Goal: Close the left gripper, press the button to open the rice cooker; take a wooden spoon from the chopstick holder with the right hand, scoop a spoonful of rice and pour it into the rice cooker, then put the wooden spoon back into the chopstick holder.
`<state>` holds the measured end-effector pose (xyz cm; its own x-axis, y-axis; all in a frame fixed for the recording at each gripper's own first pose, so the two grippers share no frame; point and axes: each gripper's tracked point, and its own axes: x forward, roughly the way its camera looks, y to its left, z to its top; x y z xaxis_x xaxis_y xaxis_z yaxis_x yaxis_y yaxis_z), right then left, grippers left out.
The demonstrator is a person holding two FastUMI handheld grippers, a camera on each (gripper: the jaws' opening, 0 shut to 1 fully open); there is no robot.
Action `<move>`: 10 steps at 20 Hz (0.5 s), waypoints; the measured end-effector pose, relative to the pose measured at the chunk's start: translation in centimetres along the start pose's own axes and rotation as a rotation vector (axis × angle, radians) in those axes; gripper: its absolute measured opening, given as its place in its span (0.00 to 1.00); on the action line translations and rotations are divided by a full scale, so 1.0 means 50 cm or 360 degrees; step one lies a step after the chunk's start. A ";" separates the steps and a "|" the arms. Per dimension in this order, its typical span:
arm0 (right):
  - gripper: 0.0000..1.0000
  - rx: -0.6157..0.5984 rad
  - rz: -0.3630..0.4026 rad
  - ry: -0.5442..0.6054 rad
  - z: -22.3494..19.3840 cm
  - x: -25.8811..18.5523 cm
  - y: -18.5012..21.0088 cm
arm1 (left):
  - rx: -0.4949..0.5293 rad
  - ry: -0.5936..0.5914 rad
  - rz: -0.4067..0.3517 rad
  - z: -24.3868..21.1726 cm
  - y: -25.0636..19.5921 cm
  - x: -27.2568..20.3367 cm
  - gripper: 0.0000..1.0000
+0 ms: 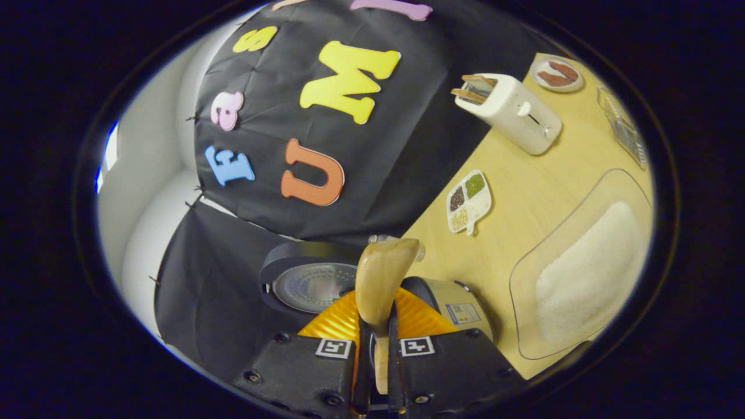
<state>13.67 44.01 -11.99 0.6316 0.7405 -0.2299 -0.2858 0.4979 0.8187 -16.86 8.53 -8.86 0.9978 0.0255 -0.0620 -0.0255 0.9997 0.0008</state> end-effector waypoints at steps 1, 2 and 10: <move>0.17 -0.0079 -0.0010 -0.0011 -0.001 0.012 0.019 | 0.0003 -0.0004 0.0005 -0.003 0.006 -0.002 0.96; 0.17 -0.0156 -0.0024 -0.0018 -0.007 0.028 0.034 | 0.0002 -0.0002 0.0012 -0.005 0.010 -0.003 0.96; 0.17 -0.0842 -0.0127 -0.0159 -0.026 0.097 0.102 | -0.0009 0.0021 0.0027 -0.024 0.039 -0.011 0.96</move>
<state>14.34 50.71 -9.59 0.7242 0.6574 -0.2082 -0.5417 0.7292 0.4182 -17.55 10.46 -10.04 0.9963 0.0421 -0.0749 -0.0425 0.9991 -0.0040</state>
